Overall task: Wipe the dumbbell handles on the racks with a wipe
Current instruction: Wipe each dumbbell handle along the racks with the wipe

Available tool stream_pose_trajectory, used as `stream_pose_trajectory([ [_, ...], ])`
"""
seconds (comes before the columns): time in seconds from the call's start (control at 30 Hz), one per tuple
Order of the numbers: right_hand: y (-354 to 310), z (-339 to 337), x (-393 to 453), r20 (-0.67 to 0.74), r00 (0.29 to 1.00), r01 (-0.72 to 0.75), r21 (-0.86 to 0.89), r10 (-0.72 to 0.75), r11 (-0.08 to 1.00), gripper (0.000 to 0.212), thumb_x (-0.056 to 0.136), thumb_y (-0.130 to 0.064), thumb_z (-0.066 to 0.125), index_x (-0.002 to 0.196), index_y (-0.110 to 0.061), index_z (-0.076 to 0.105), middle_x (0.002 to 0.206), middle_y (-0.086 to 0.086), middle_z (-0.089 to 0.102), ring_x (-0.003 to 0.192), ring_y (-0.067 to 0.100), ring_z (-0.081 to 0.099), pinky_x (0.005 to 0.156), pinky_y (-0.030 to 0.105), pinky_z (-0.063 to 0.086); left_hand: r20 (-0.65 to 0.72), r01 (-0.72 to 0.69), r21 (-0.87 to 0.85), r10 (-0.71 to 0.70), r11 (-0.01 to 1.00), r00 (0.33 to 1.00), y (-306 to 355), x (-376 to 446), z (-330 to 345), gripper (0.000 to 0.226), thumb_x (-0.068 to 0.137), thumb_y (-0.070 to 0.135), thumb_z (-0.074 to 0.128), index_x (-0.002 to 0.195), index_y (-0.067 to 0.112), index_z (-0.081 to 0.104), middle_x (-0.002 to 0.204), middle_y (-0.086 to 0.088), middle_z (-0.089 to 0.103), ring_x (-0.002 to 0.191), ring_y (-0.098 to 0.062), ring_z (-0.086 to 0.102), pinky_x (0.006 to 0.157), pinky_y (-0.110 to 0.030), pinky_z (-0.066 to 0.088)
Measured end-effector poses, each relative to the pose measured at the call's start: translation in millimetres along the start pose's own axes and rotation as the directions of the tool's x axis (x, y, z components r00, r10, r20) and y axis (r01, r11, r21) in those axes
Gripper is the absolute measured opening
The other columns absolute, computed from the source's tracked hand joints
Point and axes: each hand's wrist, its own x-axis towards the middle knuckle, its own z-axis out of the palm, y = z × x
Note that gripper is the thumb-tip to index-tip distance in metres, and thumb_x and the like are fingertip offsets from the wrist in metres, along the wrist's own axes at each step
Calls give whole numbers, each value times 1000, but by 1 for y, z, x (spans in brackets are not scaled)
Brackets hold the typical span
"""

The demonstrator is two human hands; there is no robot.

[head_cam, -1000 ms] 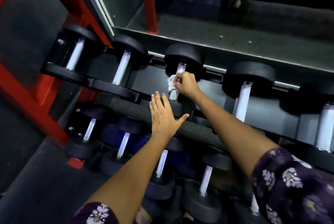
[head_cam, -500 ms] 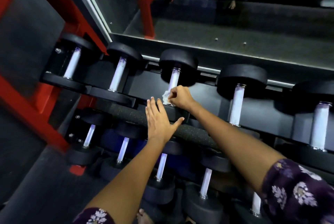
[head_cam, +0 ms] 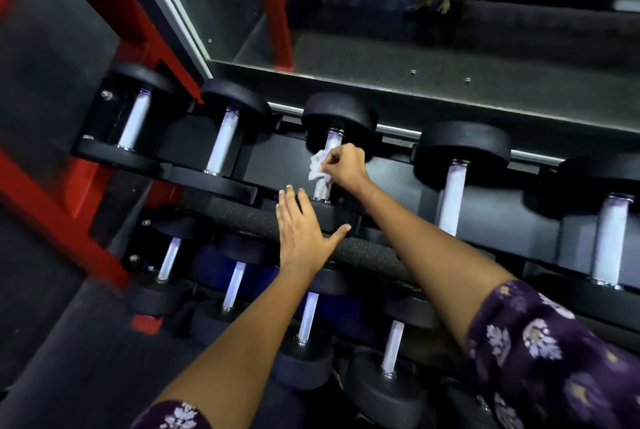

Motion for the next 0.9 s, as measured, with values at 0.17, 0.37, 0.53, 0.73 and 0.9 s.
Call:
stream_pose_trajectory([
  [0.17, 3, 4, -2, -37, 998, -44, 61, 47, 997, 12, 75, 2, 61, 79, 2, 73, 83, 15, 71, 74, 13, 57, 53, 10, 36, -5, -5, -11, 5, 1000, 1000, 1, 0, -1, 107, 83, 68, 54, 150, -4, 11, 158, -24, 6, 148, -35, -3, 120, -43, -1],
  [0.37, 8, 2, -14, 50, 998, 30, -2, -30, 1000, 7, 75, 1, 66, 77, 5, 72, 82, 20, 71, 72, 18, 65, 60, 16, 43, -4, -1, -23, 1, 1000, 1000, 1, 2, 0, 108, 82, 68, 56, 150, -3, 11, 158, -23, 5, 148, -34, -3, 120, -42, -2],
  [0.53, -8, -10, 5, -51, 996, 70, 30, -69, 997, 17, 77, 8, 55, 83, 6, 71, 73, 10, 62, 66, 8, 61, 54, 2, 36, -28, -14, -36, 13, 999, 1000, 0, 1, 1, 108, 81, 68, 56, 150, -5, 15, 158, -26, 5, 148, -36, -1, 119, -42, -2],
  [0.73, 9, 3, -9, 428, 883, 310, -227, -191, 923, 14, 78, -2, 64, 88, -2, 74, 90, 15, 72, 84, 18, 65, 61, 16, 37, -23, -8, -42, 7, 999, 1000, 2, 1, -1, 111, 82, 66, 58, 150, -6, 8, 158, -26, -4, 148, -35, -3, 119, -40, -3],
  [0.9, 23, -10, -13, 471, 869, 181, -18, -151, 983, 11, 79, 2, 67, 88, 4, 72, 89, 19, 71, 50, -14, 50, 58, 7, 38, -8, 0, -46, 0, 999, 1000, 2, 1, -1, 111, 83, 66, 57, 151, -5, 6, 158, -26, -4, 148, -34, -3, 120, -40, -3],
])
